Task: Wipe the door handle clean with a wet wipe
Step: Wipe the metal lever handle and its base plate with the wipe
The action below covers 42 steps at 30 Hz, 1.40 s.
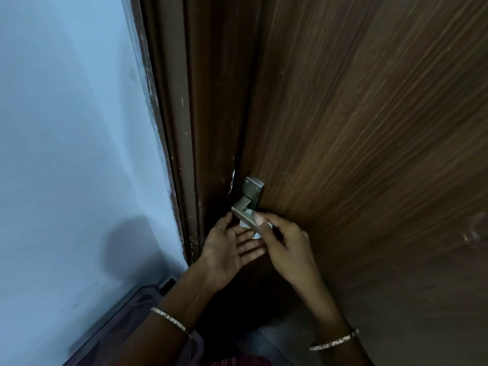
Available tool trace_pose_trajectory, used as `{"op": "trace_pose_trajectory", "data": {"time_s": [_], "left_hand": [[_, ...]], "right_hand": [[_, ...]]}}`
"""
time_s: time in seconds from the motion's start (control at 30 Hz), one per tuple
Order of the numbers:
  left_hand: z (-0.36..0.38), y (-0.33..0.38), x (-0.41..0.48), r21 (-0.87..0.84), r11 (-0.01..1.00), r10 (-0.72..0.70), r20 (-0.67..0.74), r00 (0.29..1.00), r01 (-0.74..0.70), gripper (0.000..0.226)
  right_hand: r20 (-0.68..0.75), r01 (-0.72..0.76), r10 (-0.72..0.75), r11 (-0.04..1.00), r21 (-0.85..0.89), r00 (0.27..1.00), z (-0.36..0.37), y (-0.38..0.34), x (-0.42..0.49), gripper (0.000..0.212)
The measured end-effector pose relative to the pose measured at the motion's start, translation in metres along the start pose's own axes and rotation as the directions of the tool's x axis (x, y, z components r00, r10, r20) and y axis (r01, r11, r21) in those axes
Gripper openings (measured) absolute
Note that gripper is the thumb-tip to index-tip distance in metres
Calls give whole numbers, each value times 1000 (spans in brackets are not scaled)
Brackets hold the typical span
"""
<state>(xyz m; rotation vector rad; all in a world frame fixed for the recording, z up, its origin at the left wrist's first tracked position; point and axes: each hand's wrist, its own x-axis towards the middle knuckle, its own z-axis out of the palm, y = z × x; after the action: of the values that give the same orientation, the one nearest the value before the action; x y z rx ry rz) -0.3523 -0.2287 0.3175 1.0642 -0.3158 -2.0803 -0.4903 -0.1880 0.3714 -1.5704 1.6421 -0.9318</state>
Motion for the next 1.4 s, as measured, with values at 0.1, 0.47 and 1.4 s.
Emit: {"op": "trace_pose_trajectory", "data": {"time_s": [0.1,0.47,1.4], "left_hand": [[-4,4,0,51,999,3,-22,1000,-2,71],[-9,7,-7,188,956,244,-69,967,-227,28],[-6,14,-14,350,840,431,35,902,-415,38]], "right_hand": [[-124,-70,77,996,54,989,2,-1,9,18],[-398,48,-173,951,-305,901,45,-24,21,18],[-214,260,-579,625,-736,786,33,-40,33,47]]}}
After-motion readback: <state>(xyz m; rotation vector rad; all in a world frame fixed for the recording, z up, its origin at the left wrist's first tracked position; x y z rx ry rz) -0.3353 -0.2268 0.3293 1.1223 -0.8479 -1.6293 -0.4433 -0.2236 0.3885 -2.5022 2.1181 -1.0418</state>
